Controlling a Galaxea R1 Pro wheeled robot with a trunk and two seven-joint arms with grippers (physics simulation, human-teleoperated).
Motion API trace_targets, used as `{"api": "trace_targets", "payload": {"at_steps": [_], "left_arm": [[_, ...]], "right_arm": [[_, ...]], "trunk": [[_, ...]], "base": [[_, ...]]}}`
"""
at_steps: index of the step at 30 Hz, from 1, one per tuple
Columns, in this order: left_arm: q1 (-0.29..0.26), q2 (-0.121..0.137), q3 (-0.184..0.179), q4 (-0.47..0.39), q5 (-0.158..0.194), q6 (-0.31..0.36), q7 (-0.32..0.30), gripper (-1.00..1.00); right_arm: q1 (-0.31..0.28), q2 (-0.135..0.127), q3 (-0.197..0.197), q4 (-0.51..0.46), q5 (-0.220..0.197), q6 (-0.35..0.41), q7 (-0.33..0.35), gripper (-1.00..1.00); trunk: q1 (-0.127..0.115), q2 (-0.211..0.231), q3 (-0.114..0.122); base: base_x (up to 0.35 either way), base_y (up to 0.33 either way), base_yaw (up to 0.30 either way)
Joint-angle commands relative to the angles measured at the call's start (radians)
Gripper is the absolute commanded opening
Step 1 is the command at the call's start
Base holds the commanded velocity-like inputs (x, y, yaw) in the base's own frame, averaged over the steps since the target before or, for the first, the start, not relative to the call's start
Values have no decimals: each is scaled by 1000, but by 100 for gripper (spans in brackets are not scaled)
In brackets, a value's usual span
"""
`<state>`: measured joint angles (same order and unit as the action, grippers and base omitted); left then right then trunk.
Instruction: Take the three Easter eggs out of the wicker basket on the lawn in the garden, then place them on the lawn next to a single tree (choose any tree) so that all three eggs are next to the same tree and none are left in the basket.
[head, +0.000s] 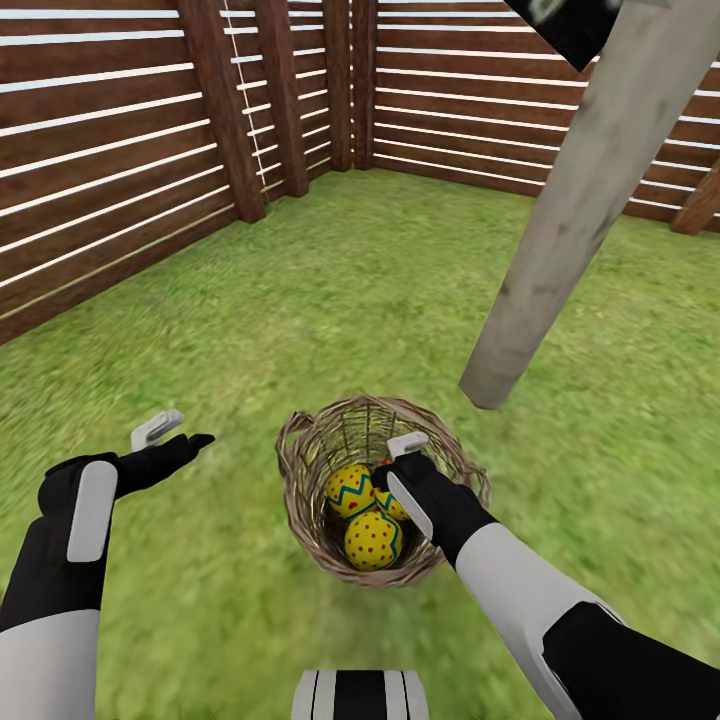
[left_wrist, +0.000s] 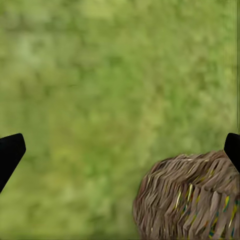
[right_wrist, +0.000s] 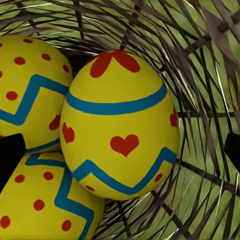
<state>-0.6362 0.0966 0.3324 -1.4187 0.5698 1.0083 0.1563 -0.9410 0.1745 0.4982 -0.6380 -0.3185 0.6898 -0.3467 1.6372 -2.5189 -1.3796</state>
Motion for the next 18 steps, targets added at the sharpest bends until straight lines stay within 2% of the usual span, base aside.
{"api": "trace_targets", "payload": {"at_steps": [1, 5, 18], "left_arm": [[0, 1, 1, -1, 14, 4, 9, 100], [0, 1, 2, -1, 18, 4, 9, 100], [0, 0, 2, 0, 19, 4, 9, 100]], "right_arm": [[-1, 0, 3, 0, -10, 2, -10, 100], [-1, 0, 3, -1, -10, 1, -11, 100], [-1, 0, 8, -5, -2, -8, -11, 100]], "trunk": [[0, 0, -1], [2, -1, -16], [4, -2, -36]], "base": [[0, 0, 0], [0, 0, 0], [0, 0, 0]]}}
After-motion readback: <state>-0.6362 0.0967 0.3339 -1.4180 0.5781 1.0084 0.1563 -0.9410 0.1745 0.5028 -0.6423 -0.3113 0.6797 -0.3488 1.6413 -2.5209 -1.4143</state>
